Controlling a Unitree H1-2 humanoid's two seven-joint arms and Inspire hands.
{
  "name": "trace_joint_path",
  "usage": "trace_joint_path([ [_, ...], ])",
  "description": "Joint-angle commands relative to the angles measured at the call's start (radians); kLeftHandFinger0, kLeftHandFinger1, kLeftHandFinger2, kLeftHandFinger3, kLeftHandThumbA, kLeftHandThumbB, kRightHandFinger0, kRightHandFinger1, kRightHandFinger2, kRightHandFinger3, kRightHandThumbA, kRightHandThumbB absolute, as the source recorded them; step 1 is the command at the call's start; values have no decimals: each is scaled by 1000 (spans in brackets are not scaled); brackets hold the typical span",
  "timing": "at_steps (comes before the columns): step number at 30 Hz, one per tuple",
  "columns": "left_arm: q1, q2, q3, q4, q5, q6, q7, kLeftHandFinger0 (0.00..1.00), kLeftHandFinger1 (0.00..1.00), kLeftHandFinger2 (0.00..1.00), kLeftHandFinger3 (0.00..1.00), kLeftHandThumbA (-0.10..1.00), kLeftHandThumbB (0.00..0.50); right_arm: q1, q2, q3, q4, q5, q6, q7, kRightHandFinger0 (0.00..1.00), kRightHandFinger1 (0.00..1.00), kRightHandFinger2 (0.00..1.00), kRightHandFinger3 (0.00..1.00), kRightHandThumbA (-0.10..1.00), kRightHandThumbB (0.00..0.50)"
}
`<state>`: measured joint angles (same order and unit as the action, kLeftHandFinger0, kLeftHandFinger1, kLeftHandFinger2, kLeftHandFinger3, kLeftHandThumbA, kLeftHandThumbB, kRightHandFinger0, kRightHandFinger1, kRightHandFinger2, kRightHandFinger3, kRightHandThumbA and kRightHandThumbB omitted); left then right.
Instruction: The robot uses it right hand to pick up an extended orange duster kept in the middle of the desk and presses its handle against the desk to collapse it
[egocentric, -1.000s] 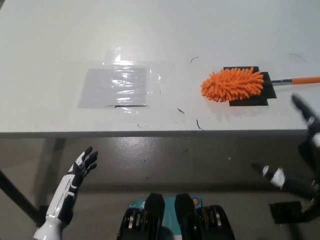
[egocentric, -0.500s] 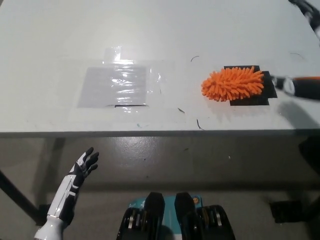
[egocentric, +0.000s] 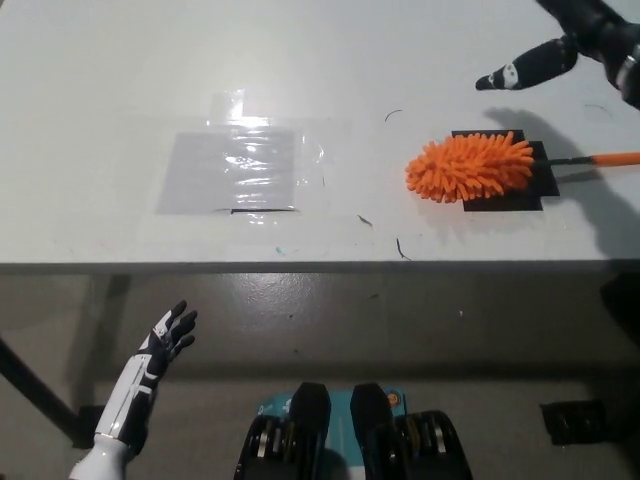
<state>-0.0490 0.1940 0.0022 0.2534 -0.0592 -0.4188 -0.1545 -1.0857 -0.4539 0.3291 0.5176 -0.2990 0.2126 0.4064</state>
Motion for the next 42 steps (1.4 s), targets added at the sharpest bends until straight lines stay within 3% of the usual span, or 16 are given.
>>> trace_joint_path([
  [1, -19, 18, 0, -10, -5, -51, -24, 1000, 1000, 1000, 1000, 1000, 301, -215, 42, 77, 303, -79, 5, 70, 1000, 1000, 1000, 1000, 1000, 439],
  [4, -18, 13, 2, -12, 0, -51, -19, 1000, 1000, 1000, 1000, 1000, 284, -234, 75, 76, 415, -50, -28, 61, 1000, 1000, 1000, 1000, 982, 385],
  [7, -13, 10, 3, -11, -13, -51, -29, 1000, 1000, 1000, 1000, 1000, 274, -258, 106, 61, 522, -16, -46, 72, 1000, 1000, 1000, 1000, 920, 392],
  [8, -24, 11, 1, 0, -15, -51, -30, 1000, 1000, 1000, 1000, 1000, 293, -277, 119, 56, 575, -10, -55, 71, 1000, 1000, 1000, 1000, 898, 388],
  [14, -23, 8, 2, 2, -11, -51, -30, 1000, 1000, 1000, 1000, 1000, 298, -308, 148, 61, 692, -23, -103, 53, 1000, 1000, 1000, 1000, 903, 396],
  [16, -11, 6, -4, 4, -5, -51, -36, 1000, 1000, 1000, 1000, 1000, 308, -282, 168, 76, 709, -37, -106, 50, 1000, 1000, 1000, 1000, 914, 367],
  [26, 0, -1, 2, -5, -21, -51, -42, 1000, 1000, 1000, 1000, 1000, 307, -296, 211, 155, 814, -108, -155, 39, 1000, 1000, 1000, 1000, 997, 455],
  [30, 0, -4, -1, -17, -22, -51, -46, 1000, 1000, 1000, 1000, 1000, 306, -293, 218, 238, 845, -183, -172, -14, 1000, 1000, 1000, 1000, 1000, 433],
  [39, -21, -5, 1, -11, -17, -51, -47, 1000, 1000, 1000, 1000, 1000, 299, -295, 209, 281, 873, -201, -186, -18, 1000, 1000, 1000, 1000, 1000, 420],
  [42, -28, -3, -2, -15, -35, -51, -58, 1000, 1000, 1000, 1000, 1000, 298, -291, 201, 302, 883, -227, -195, -27, 1000, 1000, 1000, 1000, 1000, 391],
])
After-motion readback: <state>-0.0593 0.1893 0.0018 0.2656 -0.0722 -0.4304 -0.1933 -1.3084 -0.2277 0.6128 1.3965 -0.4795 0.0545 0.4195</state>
